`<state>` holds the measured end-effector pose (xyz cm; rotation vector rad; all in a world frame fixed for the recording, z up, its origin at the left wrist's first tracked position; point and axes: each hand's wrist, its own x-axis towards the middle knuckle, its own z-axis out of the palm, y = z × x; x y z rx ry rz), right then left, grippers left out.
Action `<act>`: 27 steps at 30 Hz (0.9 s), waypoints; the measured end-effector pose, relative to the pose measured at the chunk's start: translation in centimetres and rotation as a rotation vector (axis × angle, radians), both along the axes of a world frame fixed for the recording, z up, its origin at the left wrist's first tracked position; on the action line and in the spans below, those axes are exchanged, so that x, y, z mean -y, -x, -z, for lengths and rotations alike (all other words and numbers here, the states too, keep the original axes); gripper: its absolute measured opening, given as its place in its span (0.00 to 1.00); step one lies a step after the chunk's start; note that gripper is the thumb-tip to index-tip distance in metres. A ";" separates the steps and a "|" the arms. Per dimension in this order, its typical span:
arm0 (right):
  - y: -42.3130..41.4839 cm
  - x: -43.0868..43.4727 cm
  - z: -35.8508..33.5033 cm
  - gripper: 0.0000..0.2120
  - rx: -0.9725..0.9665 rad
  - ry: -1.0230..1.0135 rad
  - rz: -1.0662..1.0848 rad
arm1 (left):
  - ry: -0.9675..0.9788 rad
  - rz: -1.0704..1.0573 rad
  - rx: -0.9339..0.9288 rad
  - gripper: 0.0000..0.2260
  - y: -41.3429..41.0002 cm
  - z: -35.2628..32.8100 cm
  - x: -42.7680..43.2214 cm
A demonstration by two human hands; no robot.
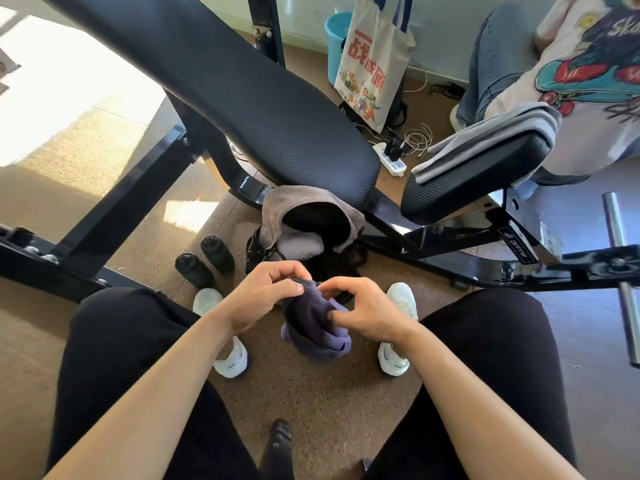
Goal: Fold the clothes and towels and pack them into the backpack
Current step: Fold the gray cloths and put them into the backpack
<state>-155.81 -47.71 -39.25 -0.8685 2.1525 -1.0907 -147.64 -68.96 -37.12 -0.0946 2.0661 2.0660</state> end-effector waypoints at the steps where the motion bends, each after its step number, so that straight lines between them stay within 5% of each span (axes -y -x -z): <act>1: -0.1 0.1 0.1 0.18 0.033 -0.007 -0.025 | -0.034 -0.010 0.008 0.05 -0.1 0.0 0.3; 8: -0.9 1.5 3.0 0.25 -0.084 -0.504 -0.286 | -0.397 0.017 0.053 0.04 -1.3 -0.4 1.8; 13: -0.4 1.1 5.0 0.12 -0.061 -0.659 -0.223 | -0.521 -0.122 0.067 0.04 -2.4 -0.7 3.7; 17: 1.1 0.2 5.0 0.07 -0.019 -0.494 0.029 | -0.300 -0.383 0.118 0.03 -2.6 -0.1 4.5; 22: 2.1 -2.1 3.2 0.15 -0.103 -0.357 0.219 | -0.015 -0.831 0.249 0.06 -2.4 2.5 6.4; 27: 2.4 -4.5 1.9 0.10 -0.089 -0.132 0.423 | 0.306 -0.857 0.159 0.09 -2.4 3.4 6.9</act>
